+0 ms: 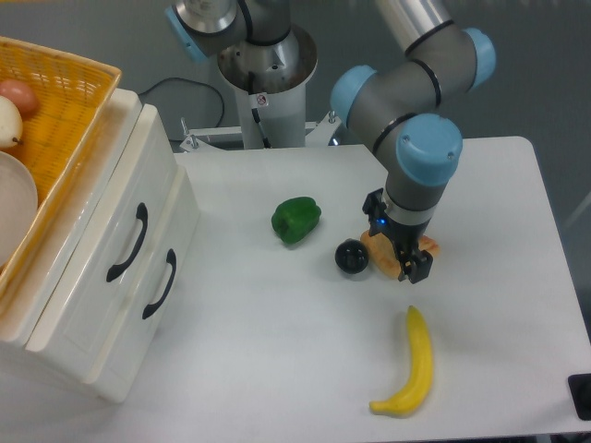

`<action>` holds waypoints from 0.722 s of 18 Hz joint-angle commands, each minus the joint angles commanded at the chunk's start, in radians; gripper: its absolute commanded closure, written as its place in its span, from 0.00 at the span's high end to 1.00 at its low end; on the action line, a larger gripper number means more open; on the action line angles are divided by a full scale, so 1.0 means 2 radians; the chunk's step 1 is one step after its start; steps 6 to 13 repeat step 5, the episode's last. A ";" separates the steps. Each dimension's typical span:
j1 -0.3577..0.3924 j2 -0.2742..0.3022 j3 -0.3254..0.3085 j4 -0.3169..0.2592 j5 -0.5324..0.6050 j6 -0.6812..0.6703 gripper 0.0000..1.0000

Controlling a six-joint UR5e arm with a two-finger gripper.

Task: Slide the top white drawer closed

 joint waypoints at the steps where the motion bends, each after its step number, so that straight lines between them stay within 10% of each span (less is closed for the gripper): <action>1: -0.001 0.002 0.001 0.000 0.002 0.000 1.00; 13: 0.005 0.009 0.001 -0.001 -0.002 -0.001 1.00</action>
